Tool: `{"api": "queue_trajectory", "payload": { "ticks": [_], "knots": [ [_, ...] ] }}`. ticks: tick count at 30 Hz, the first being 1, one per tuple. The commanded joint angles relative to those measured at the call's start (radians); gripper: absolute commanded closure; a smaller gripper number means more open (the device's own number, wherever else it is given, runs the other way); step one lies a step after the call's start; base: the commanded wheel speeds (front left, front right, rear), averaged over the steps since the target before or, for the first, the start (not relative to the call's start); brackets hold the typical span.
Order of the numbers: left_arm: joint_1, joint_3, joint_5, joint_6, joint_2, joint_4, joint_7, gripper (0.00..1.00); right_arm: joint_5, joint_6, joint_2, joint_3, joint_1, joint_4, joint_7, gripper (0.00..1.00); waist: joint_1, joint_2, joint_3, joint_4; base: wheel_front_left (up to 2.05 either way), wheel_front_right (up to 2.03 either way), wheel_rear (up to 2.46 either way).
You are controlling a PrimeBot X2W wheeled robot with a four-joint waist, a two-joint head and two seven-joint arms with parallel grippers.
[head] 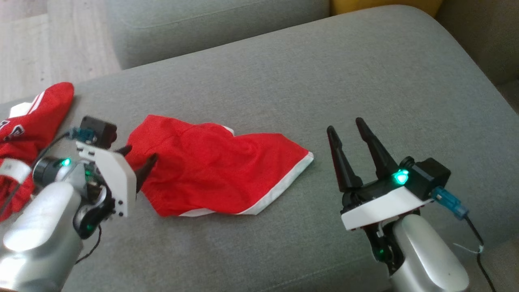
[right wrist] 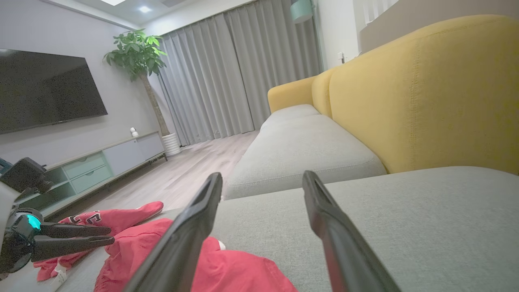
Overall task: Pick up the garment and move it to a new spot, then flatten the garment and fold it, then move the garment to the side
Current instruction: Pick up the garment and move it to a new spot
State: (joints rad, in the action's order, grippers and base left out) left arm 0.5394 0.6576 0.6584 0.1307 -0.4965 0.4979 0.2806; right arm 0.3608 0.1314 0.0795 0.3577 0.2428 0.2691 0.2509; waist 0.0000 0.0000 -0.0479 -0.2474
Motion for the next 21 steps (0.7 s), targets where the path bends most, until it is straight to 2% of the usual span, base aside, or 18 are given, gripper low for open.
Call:
{"api": "queue_trajectory", "payload": {
  "ticks": [1, 6, 8, 10, 11, 15, 16, 21],
  "knots": [
    [0.081, -0.022, -0.001, 0.0, -0.035, 0.014, -0.045, 0.0, 0.004, -0.001, 0.002, 0.029, 0.036, -0.026, 0.011, 0.0, 0.0, 0.0, 0.005, 0.013, 0.0, 0.0, 0.0],
    [0.095, -0.022, 0.006, 0.0, -0.017, 0.058, -0.196, 0.0, 0.009, -0.001, 0.011, 0.025, 0.019, -0.019, 0.011, 0.0, 0.0, 0.0, 0.024, 0.058, 0.0, 0.0, 0.0],
    [0.09, -0.03, -0.008, -0.014, -0.015, 0.044, -0.253, 0.0, 0.009, -0.001, 0.016, 0.015, 0.013, -0.019, 0.011, 0.0, 0.0, 0.0, 0.032, 0.081, 0.0, 0.0, 0.0],
    [0.078, -0.049, -0.016, -0.047, -0.015, 0.018, -0.312, 0.0, 0.007, -0.001, 0.021, 0.006, 0.008, -0.02, 0.011, 0.0, 0.0, 0.0, 0.04, 0.1, 0.0, 0.0, 0.0],
    [0.078, -0.049, -0.016, -0.047, -0.015, 0.018, -0.312, 0.0, 0.007, -0.001, 0.021, 0.006, 0.008, -0.02, 0.011, 0.0, 0.0, 0.0, 0.04, 0.1, 0.0, 0.0, 0.0],
    [0.021, -0.105, -0.018, -0.142, -0.017, -0.072, -0.429, 0.0, -0.002, -0.001, 0.03, -0.017, -0.003, -0.029, 0.011, 0.0, 0.0, 0.0, 0.05, 0.132, 0.0, 0.0, 0.0],
    [-0.028, -0.133, -0.016, -0.19, -0.019, -0.131, -0.477, 0.0, -0.004, -0.001, 0.033, -0.027, -0.011, -0.034, 0.011, 0.0, 0.0, 0.0, 0.053, 0.142, 0.0, 0.0, 0.0],
    [-0.197, -0.214, -0.024, -0.31, -0.013, -0.298, -0.535, 0.0, -0.009, -0.001, 0.03, -0.042, -0.039, -0.043, 0.011, 0.0, 0.0, 0.0, 0.057, 0.153, 0.0, 0.0, 0.0]
  ]
}}
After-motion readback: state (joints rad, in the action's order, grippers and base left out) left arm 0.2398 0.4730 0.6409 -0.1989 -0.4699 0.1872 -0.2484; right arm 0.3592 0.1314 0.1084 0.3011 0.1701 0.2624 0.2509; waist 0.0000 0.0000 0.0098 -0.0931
